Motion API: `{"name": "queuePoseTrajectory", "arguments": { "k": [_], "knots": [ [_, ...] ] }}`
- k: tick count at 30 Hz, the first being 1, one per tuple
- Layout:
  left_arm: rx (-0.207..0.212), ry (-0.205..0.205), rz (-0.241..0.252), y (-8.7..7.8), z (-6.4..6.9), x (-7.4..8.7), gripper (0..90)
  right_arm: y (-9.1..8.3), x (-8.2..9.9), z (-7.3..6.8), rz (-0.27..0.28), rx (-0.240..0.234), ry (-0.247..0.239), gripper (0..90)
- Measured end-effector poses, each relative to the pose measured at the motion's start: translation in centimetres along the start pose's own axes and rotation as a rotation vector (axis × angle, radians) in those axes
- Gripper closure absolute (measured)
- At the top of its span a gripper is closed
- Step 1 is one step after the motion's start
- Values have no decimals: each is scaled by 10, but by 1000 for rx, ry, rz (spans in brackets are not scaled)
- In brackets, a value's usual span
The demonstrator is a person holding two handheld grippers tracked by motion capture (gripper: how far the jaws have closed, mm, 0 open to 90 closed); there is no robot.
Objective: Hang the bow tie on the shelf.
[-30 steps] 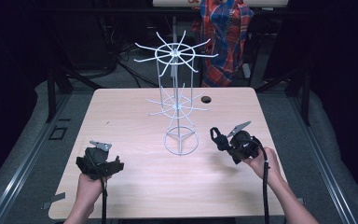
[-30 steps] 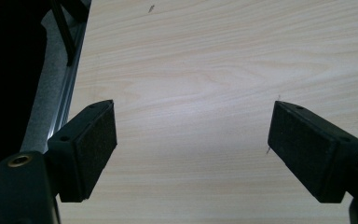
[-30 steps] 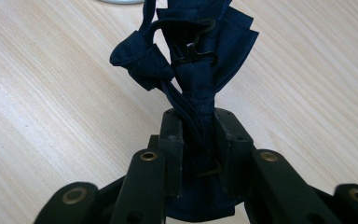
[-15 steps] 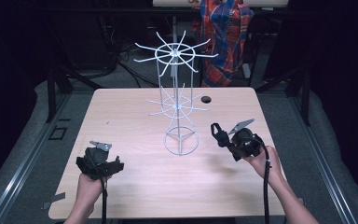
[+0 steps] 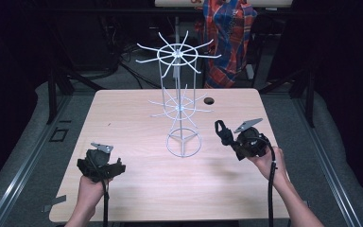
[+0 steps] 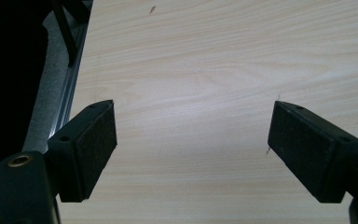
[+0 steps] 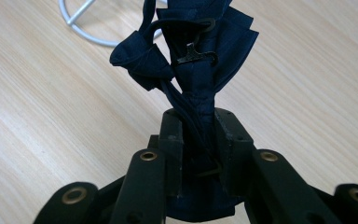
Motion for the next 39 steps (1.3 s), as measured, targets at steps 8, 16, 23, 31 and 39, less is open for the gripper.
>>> {"name": "queuePoseTrajectory", "arguments": {
  "k": [8, 16, 23, 31, 39],
  "knots": [
    [-4, -3, -3, 0, 0, 0, 156, -9, -3, -1, 29, -7, 15, 739],
    [-1, -3, -3, 0, 0, 0, 157, -16, -5, 0, 50, -7, 25, 739],
    [0, -2, -3, 0, 0, 0, 157, -19, -6, 1, 67, -11, 36, 739],
    [0, 0, -6, 0, 0, 0, 157, -28, -7, 4, 97, -19, 53, 738],
    [1, 3, -5, 0, 0, 0, 157, -35, -8, 7, 124, -20, 69, 738]
  ]
}}
Point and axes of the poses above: each handheld gripper's, and its own axes: y roughly forward along the jaws, x roughly out of its underside, z roughly to its right, the point moved 4 cm from there along y, roughly forward along the jaws, and after that the axes turned 11 degrees about -z, right-handed, at the moved point
